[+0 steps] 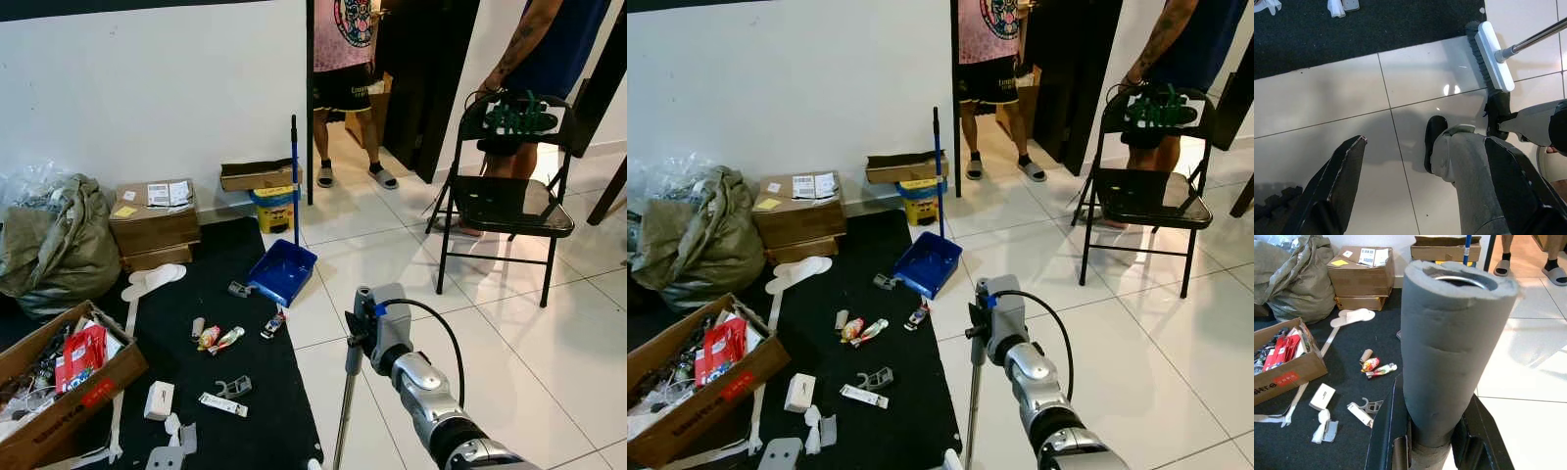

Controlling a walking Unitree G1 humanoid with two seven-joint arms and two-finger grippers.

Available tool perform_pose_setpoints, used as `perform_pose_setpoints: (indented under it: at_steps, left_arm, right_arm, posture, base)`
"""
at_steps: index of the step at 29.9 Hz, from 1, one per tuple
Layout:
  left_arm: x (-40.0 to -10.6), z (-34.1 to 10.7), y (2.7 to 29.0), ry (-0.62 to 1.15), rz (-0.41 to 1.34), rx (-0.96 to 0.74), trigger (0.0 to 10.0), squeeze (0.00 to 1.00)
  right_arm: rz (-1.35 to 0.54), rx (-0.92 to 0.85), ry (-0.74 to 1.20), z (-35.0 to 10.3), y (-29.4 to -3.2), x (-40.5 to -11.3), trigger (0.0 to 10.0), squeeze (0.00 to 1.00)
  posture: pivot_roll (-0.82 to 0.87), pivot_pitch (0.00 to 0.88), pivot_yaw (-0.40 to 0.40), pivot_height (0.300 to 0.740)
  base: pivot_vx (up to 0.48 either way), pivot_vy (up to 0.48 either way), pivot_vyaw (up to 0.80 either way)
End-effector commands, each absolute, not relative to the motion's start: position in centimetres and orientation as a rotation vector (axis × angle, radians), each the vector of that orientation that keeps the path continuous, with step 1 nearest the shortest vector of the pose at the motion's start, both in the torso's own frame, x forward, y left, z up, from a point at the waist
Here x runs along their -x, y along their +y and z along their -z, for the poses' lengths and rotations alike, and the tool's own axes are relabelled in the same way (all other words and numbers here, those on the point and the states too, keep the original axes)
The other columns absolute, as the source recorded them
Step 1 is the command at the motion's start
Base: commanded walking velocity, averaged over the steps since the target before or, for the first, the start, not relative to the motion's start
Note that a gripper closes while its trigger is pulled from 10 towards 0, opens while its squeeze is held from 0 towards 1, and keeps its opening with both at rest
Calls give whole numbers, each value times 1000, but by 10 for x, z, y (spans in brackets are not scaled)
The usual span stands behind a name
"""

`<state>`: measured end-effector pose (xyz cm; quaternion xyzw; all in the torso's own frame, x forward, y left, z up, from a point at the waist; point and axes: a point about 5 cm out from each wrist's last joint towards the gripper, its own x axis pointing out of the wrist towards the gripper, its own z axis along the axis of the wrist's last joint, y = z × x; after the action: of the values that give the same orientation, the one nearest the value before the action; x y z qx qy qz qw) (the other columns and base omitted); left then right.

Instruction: Sweep floor

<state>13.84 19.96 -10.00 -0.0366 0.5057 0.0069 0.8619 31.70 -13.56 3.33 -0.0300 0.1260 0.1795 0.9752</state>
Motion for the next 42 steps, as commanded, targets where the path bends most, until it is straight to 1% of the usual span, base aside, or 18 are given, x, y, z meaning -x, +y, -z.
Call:
perform_pose_setpoints:
  at_steps: [1,16,23,25,26,28,29,33,42]
  left_arm:
    - [-140,99,202,1055,-5,57,10000,0]
    - [-150,98,188,1025,-15,61,10000,0]
    - [-151,97,186,1014,-18,54,10000,0]
    - [-156,95,187,980,-43,27,10000,0]
    - [-162,91,194,944,-80,9,10000,0]
    - [-162,91,194,944,-80,9,10000,0]
    - [-167,88,201,917,-105,-5,10000,0]
    - [-174,83,209,886,-123,-14,10000,0]
    - [-184,77,208,834,-130,-22,10000,0]
  right_arm:
    - [-382,70,334,-18,-132,-306,10000,0]
    - [-383,75,333,-18,-132,-306,10000,0]
    - [-382,74,333,-18,-132,-306,10000,0]
    - [-378,72,333,-18,-132,-306,10000,0]
    - [-377,72,332,-18,-133,-306,10000,0]
    - [-377,72,332,-18,-133,-306,10000,0]
    - [-375,73,332,-18,-133,-306,10000,0]
    - [-376,75,331,-18,-133,-306,10000,0]
    - [-374,77,329,-18,-133,-306,10000,0]
  posture:
    - [-128,0,9,740]
    - [-126,0,7,740]
    - [-126,0,7,740]
    - [-128,0,15,740]
    - [-129,0,10,740]
    - [-129,0,10,740]
    - [-130,0,9,740]
    - [-131,0,9,740]
    - [-134,0,10,740]
  base:
    - [0,0,0]
    - [0,0,0]
    - [0,0,0]
    - [0,0,0]
    - [0,0,0]
    - [0,0,0]
    - [0,0,0]
    - [0,0,0]
    - [0,0,0]
